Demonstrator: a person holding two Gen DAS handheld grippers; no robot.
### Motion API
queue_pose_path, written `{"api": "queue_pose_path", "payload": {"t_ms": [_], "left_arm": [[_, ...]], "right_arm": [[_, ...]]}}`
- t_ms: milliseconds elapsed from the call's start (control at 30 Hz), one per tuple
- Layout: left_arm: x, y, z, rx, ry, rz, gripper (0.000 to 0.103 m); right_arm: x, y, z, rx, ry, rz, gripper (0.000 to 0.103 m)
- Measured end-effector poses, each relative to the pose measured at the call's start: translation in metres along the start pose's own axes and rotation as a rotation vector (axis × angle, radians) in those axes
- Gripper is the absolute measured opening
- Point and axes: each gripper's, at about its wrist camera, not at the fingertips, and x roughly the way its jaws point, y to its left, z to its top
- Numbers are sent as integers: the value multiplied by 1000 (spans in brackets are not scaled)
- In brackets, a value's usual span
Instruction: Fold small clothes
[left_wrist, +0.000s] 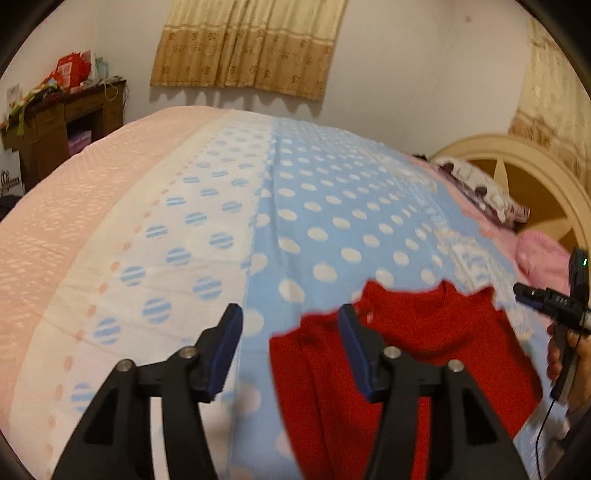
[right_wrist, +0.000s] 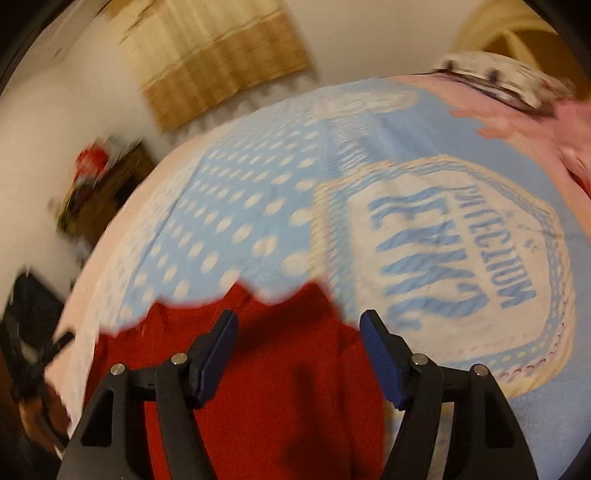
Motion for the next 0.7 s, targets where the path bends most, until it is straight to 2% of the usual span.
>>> {"api": "queue_pose_path", "payload": {"t_ms": [33, 67, 133, 233, 267, 333, 400, 433, 533, 633, 700], "left_arm": [[0, -4, -5, 20, 12, -2, 59], [3, -10, -10, 46, 27, 3, 61], [11, -24, -18, 120, 55, 58, 62], [30, -34, -22, 171, 86, 122, 62], [39, -33, -22, 173, 103, 158, 62], [55, -32, -23, 201, 113, 233, 63], [68, -30, -26, 231, 123, 285, 68], [69, -26, -26, 213, 108, 285, 72], [58, -14, -25, 124, 111, 253, 73], [22, -14, -35, 99, 43, 227, 71], [-4, -14, -48, 79, 20, 177, 71]], "right_arm": [[4, 11, -6, -59, 24, -14, 68], [7, 19, -10, -106, 40, -33, 61], [18, 32, -15, -171, 75, -58, 57], [40, 27, -18, -143, 141, -114, 55], [52, 20, -19, -121, 182, -155, 52], [57, 14, -18, -106, 171, -184, 47], [55, 11, -17, -92, 162, -187, 47], [51, 11, -17, -81, 154, -186, 47], [27, 12, -23, -54, 99, -169, 49], [-5, 19, -40, -49, 72, -92, 49], [-16, 31, -53, -95, 73, -61, 49]]}}
